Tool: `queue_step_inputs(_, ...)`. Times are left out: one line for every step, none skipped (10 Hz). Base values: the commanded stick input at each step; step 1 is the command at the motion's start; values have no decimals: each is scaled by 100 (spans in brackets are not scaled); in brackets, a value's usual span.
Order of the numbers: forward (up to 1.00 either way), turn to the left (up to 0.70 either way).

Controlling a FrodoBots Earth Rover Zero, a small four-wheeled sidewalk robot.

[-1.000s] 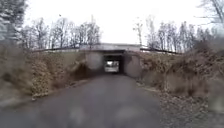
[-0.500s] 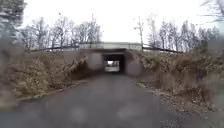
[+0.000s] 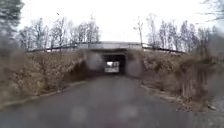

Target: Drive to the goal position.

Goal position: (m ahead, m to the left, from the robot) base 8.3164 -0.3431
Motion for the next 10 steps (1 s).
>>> queue_step_inputs(100,0)
queue_step_inputs(100,0)
queue_step_inputs(100,0)
queue_step_inputs(100,0)
queue_step_inputs(100,0)
queue_step_inputs(100,0)
queue_step_inputs(100,0)
queue_step_inputs(100,0)
queue_step_inputs(100,0)
queue_step_inputs(100,0)
